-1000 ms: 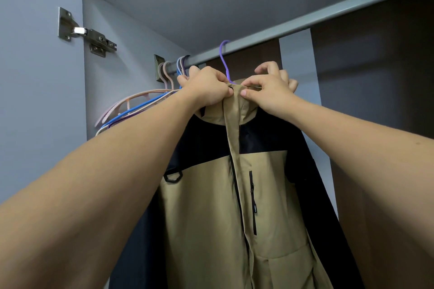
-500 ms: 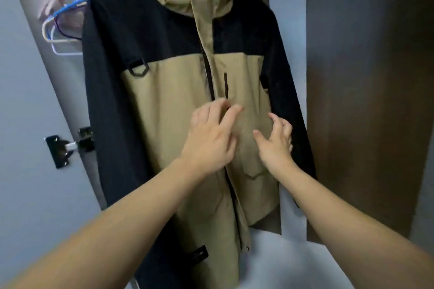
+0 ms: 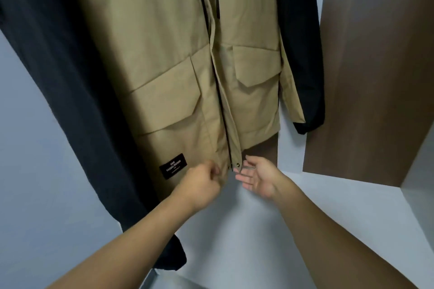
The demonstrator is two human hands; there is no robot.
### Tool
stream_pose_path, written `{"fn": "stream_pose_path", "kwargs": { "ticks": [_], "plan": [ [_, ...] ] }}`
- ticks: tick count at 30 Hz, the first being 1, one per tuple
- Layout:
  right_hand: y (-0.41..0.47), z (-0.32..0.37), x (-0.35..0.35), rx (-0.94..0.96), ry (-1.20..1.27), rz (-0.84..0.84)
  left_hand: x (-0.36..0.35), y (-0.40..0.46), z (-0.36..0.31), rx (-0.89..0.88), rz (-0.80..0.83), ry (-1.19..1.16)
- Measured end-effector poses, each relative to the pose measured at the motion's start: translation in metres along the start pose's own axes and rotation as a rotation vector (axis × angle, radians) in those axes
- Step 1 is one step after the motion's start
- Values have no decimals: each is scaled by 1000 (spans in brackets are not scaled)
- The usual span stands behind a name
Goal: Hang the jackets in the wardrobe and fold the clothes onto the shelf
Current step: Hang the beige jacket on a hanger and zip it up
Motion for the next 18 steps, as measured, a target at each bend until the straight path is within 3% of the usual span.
{"fn": "stream_pose_path", "kwargs": {
  "ticks": [4,9,14,18],
  "plan": [
    [31,-26,-11,-75,35,158,-50,-2,37,247,71,-219],
    [50,-44,-2,-91,142,259,-97,-5,47,616,128,-710],
    [51,-42,15,-59,315,299,-114,3,33,681,-200,-1342],
    [51,-28,20,65,239,250,-114,5,26,636,-313,-1436]
  ]
}}
Point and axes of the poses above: each hand's wrist, its own y-axis towards the middle knuckle, its own x-axis out of the back of the hand, z = x × y, the point moved 7 cm from there along y, towards the middle knuckle, and after that the axes turned 1 degree about x, right-handed, at the moved point
